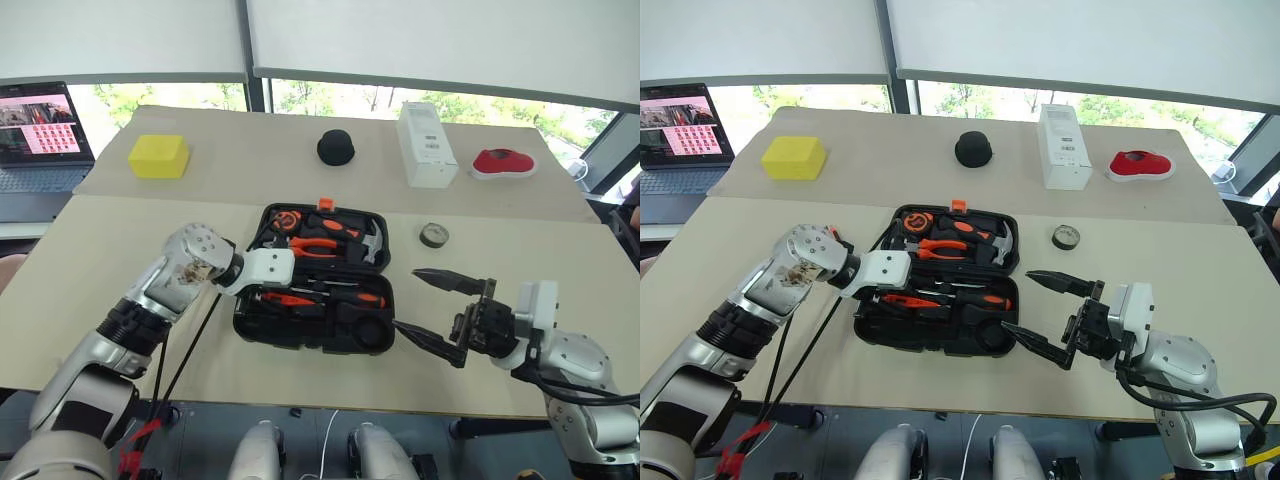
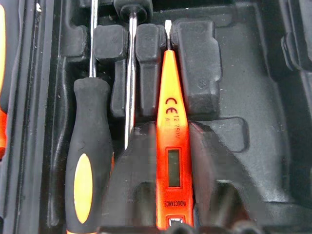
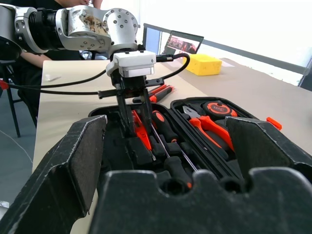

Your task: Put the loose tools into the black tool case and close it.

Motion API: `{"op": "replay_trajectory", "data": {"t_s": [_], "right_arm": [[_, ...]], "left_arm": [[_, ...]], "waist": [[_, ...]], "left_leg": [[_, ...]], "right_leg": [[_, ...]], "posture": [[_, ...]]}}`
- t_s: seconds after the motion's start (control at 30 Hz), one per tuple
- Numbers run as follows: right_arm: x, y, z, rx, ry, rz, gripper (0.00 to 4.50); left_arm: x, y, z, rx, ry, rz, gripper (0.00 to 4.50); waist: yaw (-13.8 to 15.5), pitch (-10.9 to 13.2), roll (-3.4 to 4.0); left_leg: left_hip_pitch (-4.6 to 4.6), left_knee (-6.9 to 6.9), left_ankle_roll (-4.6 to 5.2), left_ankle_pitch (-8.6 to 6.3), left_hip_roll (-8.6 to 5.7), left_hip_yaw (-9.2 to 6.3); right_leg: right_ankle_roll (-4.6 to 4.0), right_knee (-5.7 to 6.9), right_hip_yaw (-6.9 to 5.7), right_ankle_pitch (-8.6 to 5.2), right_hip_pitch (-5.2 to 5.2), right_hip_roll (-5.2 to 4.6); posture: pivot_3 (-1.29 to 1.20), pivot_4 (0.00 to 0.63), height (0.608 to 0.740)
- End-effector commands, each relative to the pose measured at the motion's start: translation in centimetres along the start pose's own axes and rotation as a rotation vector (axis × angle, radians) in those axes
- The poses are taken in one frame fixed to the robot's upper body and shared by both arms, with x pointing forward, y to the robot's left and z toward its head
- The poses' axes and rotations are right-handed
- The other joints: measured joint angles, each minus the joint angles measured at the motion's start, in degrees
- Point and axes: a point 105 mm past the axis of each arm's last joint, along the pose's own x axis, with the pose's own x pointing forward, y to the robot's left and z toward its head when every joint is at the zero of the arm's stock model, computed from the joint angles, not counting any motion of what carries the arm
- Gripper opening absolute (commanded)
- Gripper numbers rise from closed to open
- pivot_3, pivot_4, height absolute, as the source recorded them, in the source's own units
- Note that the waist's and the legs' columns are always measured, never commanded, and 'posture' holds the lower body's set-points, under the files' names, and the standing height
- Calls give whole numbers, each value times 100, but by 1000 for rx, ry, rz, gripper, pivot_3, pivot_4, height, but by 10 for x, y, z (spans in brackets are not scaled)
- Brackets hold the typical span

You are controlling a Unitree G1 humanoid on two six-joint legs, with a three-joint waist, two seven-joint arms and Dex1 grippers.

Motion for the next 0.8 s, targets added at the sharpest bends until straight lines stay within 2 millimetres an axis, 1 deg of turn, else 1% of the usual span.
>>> {"op": "replay_trajectory", "data": {"t_s": [0.03, 0.07, 0.13, 0.2, 0.3, 0.37, 0.43, 0.47, 0.57, 0.6, 0.63, 0.67, 0.7, 0.73, 0.8], "right_arm": [[4, 1, 10, -41, -31, 16, 4500], [4, 1, 10, -37, -29, 19, 4500], [5, 2, 9, -29, -26, 26, 4500], [5, 2, 8, -24, -24, 33, 4500], [6, 1, 8, -22, -22, 39, 4500], [6, 1, 8, -21, -22, 42, 4500], [7, 1, 8, -21, -21, 44, 4500], [6, 1, 8, -22, -20, 44, 4500], [6, 0, 9, -24, -17, 41, 4500], [5, 0, 9, -23, -15, 39, 4500], [5, 0, 9, -21, -12, 40, 4500], [5, 0, 10, -21, -11, 40, 4500], [5, 1, 10, -21, -10, 42, 4500], [5, 1, 11, -21, -10, 42, 4500], [4, 0, 12, -23, -10, 38, 4500]], "left_arm": [[-7, 8, 29, 35, -168, 66, 3173], [-11, 9, 33, 51, -205, 72, 3555], [-19, 11, 41, 74, -272, 86, 3555], [-27, 11, 46, 80, -328, 91, 3555], [-35, 18, 38, 63, -347, 153, 3555], [-37, 24, 34, 24, -405, 195, 3555], [-37, 28, 28, -25, -450, 220, 3040], [-34, 27, 21, -43, -457, 218, 2825], [-26, 21, 9, -74, -472, 199, 1730], [-24, 19, 6, -83, -475, 193, 1246], [-21, 16, 4, -90, -477, 182, 1012], [-20, 14, 2, -91, -477, 176, 533], [-17, 13, -1, -96, -472, 172, 221], [-15, 12, -3, -101, -464, 171, 41], [-6, 8, -10, -118, -420, 157, 41]], "waist": [[45, 1, 0], [76, 2, -1], [83, 1, 0], [64, 1, 0], [55, 1, 0], [51, 1, 0], [55, 1, 0], [55, 1, 0], [54, 1, 0], [55, 1, 0], [54, 1, 0], [55, 1, 0], [55, 1, 0], [58, 1, 0], [67, 1, 0]], "left_leg": [[-1, 2, 0, 0, 0, -1], [-7, 11, 0, 0, -1, -3], [-30, 43, 8, -4, 2, -14], [-33, 49, 12, -7, 0, -13], [-35, 49, 12, -7, 0, -16], [-34, 49, 12, -7, 1, -16], [-34, 50, 12, -7, 1, -17], [-34, 50, 12, -7, 0, -16], [-35, 51, 12, -7, 0, -16], [-35, 50, 12, -7, 0, -16], [-35, 50, 12, -7, 0, -16], [-37, 51, 12, -7, 0, -16], [-36, 51, 12, -7, 0, -16], [-37, 51, 12, -7, 0, -16], [-37, 52, 12, -7, 0, -16]], "right_leg": [[0, 0, 0, 0, 0, -1], [1, 1, -5, 0, 0, -2], [6, 1, -18, 3, -1, -2], [10, 0, -15, 6, -1, -3], [10, 1, -15, 6, -4, -2], [10, 2, -15, 6, -4, -1], [10, 2, -16, 6, -3, -1], [10, 2, -16, 6, -3, -1], [11, 2, -16, 7, -3, -2], [11, 2, -16, 7, -3, -2], [11, 2, -16, 7, -3, -2], [10, 2, -17, 7, -4, -1], [10, 3, -17, 7, -3, -2], [10, 2, -17, 7, -4, -2], [11, 2, -18, 7, -3, -2]], "posture": [[0, 150, 740], [0, 150, 740], [0, 150, 740], [0, 150, 740], [0, 150, 740], [0, 150, 740], [0, 150, 740], [0, 150, 740], [0, 150, 740], [0, 150, 740], [0, 150, 740], [0, 150, 740], [0, 150, 740], [0, 150, 740], [0, 150, 740]]}}
